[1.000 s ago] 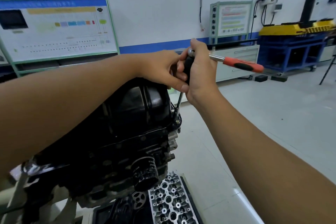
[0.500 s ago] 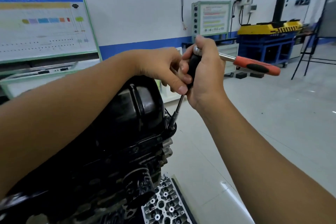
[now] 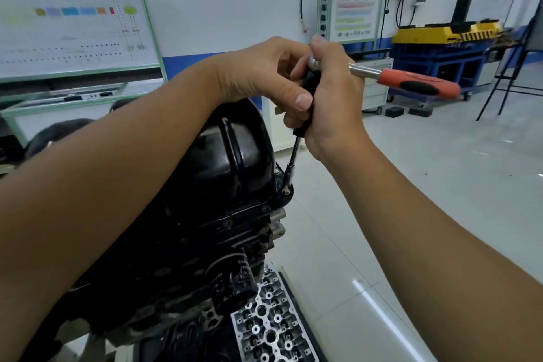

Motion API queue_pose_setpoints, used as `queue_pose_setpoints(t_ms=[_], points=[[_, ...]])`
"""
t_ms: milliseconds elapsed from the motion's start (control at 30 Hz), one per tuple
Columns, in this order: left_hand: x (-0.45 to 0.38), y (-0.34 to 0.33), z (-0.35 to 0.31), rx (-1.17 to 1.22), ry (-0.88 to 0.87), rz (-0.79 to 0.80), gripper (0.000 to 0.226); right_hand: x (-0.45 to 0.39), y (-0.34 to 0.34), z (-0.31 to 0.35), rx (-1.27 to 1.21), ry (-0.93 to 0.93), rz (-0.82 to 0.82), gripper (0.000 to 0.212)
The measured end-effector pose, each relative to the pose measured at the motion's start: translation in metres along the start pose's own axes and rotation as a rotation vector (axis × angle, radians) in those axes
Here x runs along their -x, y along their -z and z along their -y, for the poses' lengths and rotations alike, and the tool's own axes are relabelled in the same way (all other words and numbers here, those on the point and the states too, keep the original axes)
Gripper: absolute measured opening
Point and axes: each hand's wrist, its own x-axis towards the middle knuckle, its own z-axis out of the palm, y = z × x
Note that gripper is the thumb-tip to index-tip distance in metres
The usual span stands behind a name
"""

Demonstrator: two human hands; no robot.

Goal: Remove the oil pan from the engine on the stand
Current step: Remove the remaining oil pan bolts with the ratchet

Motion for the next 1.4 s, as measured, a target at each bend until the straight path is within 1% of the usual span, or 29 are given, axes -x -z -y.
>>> queue_pose_setpoints(t_ms=[100, 200, 233, 367, 433, 467, 567, 633, 700, 767, 833, 867, 967, 1033, 1167, 1233, 1300, 1400], points=[[0.002, -0.003, -0.004, 0.011, 0.052, 0.014, 0.07, -0.001, -0.001, 0.003, 0.03, -0.03, -0.018, 0.039], [0.003, -0.007, -0.009, -0.027, 0.013, 0.023, 0.048, -0.001, 0.001, 0.003, 0.062, -0.01, -0.036, 0.039], [0.004, -0.006, -0.009, -0.033, 0.011, 0.025, 0.044, -0.001, 0.002, 0.004, 0.062, -0.011, -0.034, 0.04], [0.002, -0.008, -0.009, -0.086, 0.083, -0.012, 0.049, 0.001, 0.003, 0.006, 0.069, 0.0, -0.027, 0.044], [0.001, -0.014, -0.01, -0.158, 0.092, -0.013, 0.034, 0.002, 0.003, 0.005, 0.108, 0.06, -0.036, 0.041], [0.003, -0.016, -0.009, -0.213, 0.083, -0.038, 0.035, 0.002, 0.004, 0.004, 0.144, 0.109, -0.043, 0.039], [0.012, -0.027, -0.006, -0.428, 0.03, -0.188, 0.052, 0.004, 0.007, 0.001, 0.245, 0.263, -0.088, 0.032], [0.018, -0.031, -0.007, -0.504, 0.025, -0.21, 0.044, 0.004, 0.006, -0.001, 0.305, 0.372, -0.125, 0.027], [0.023, -0.031, -0.009, -0.507, 0.008, -0.189, 0.039, 0.006, 0.001, -0.003, 0.331, 0.444, -0.144, 0.024], [0.024, -0.025, -0.008, -0.43, 0.002, -0.168, 0.037, 0.011, -0.005, -0.004, 0.304, 0.434, -0.143, 0.022], [0.024, -0.021, -0.007, -0.376, 0.03, -0.143, 0.048, 0.015, -0.008, -0.007, 0.253, 0.394, -0.106, 0.022], [0.025, -0.02, -0.008, -0.365, 0.031, -0.131, 0.05, 0.016, -0.009, -0.007, 0.232, 0.371, -0.097, 0.023], [0.025, -0.021, -0.007, -0.383, 0.001, -0.094, 0.029, 0.018, -0.008, -0.006, 0.126, 0.239, -0.091, 0.028], [0.025, -0.023, -0.008, -0.396, -0.031, -0.079, 0.025, 0.019, -0.007, -0.004, 0.106, 0.173, -0.071, 0.03], [0.026, -0.024, -0.005, -0.253, -0.066, -0.13, 0.037, 0.021, -0.011, 0.005, 0.232, 0.239, -0.029, 0.026], [0.025, -0.024, -0.004, -0.216, -0.079, -0.136, 0.035, 0.021, -0.014, 0.009, 0.273, 0.246, -0.036, 0.026], [0.026, -0.023, -0.003, -0.215, -0.084, -0.13, 0.029, 0.021, -0.015, 0.008, 0.229, 0.198, -0.042, 0.027], [0.027, -0.022, -0.003, -0.193, -0.072, -0.132, 0.038, 0.024, -0.014, 0.002, 0.163, 0.165, -0.048, 0.025]])
